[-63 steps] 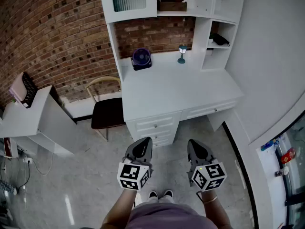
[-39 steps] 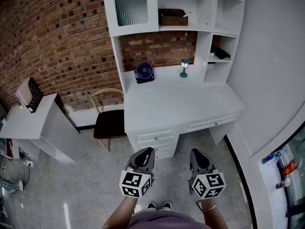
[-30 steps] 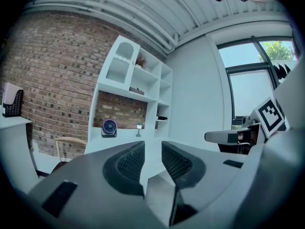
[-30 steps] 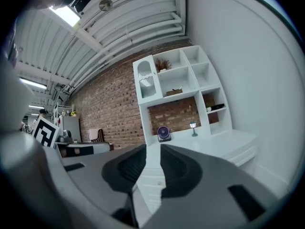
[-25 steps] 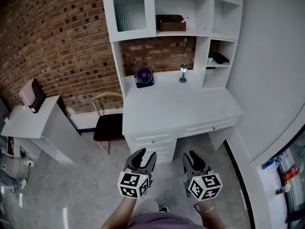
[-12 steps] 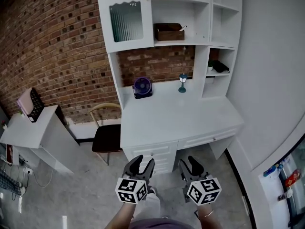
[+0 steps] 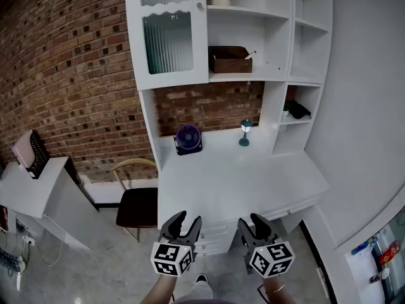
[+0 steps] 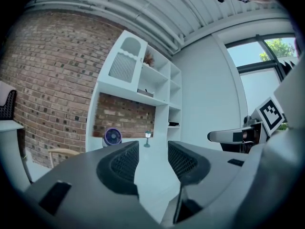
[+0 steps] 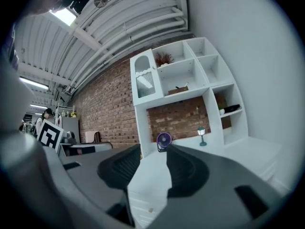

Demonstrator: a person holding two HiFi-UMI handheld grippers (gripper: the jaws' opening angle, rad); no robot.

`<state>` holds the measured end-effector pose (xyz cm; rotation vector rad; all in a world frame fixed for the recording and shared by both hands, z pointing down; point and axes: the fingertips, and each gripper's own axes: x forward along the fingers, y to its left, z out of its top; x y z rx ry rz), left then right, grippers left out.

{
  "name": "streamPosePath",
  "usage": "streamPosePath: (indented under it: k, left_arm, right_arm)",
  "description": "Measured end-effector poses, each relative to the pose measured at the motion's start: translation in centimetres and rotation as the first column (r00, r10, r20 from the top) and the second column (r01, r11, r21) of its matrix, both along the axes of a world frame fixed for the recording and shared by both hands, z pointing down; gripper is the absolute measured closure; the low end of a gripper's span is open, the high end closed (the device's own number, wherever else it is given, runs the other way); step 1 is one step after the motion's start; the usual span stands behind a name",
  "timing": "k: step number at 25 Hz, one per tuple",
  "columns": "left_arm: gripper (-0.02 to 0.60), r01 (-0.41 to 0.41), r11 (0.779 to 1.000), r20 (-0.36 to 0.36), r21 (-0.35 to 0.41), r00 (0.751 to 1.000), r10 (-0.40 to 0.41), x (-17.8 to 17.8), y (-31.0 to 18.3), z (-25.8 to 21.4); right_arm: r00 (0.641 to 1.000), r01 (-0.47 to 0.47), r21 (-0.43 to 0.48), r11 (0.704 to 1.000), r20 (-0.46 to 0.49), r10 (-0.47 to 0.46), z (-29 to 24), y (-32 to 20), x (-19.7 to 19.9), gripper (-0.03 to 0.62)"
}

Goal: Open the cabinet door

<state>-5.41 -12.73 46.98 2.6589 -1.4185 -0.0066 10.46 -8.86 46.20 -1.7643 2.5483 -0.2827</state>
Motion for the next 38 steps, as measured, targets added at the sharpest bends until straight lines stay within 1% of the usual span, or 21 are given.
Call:
streamPosePath:
  k: [4,7,14,19,25,31,35,38]
  left_arm:
    - [0.402,0.004,0.998,0.009,0.057,1.0,-0.004,-1.1,-5.5,-2.4]
    - [0.402,-0.009,0.994,0.01,0.108,1.0,0.008,-1.6,-9.2,-4.6]
    - [0.413,-0.058,0.968,0.038,0.243,0.998,0.05,-1.5,-16.9,-10.7]
    - [0.42,-0.069,0.949,0.043,0.307,0.997,0.059,-0.5,-20.2,-14.1]
    - [0.44,-0.051,0.924,0.034,0.38,0.999,0.041,0.3,-23.6,-18.0]
    - [0.446,-0.028,0.888,0.039,0.459,0.999,0.011,1.4,-26.7,-22.1]
    - [0.448,-0.037,0.872,0.072,0.489,0.997,0.002,2.9,-28.8,-24.6]
    - [0.448,-0.04,0.851,0.105,0.523,0.994,-0.018,3.9,-30.3,-26.4]
  right_arm:
    - [1.0,-0.002,0.038,0.999,-0.007,0.002,-1.7,-5.1,-0.7,0.431]
    - [1.0,0.001,0.071,0.997,-0.019,0.0,-3.3,-8.6,-1.5,0.431]
    - [0.999,0.013,0.162,0.987,-0.047,-0.006,-8.0,-15.7,-3.3,0.432]
    - [0.998,0.02,0.215,0.976,-0.068,-0.006,-11.2,-19.6,-3.7,0.433]
    - [0.995,0.051,0.284,0.957,-0.092,-0.026,-15.4,-23.5,-3.5,0.433]
    - [0.993,0.09,0.358,0.929,-0.109,-0.054,-19.3,-27.3,-2.6,0.433]
    - [0.99,0.122,0.392,0.912,-0.12,-0.081,-21.4,-29.8,-2.1,0.433]
    - [0.986,0.148,0.413,0.899,-0.135,-0.101,-22.7,-31.8,-2.1,0.433]
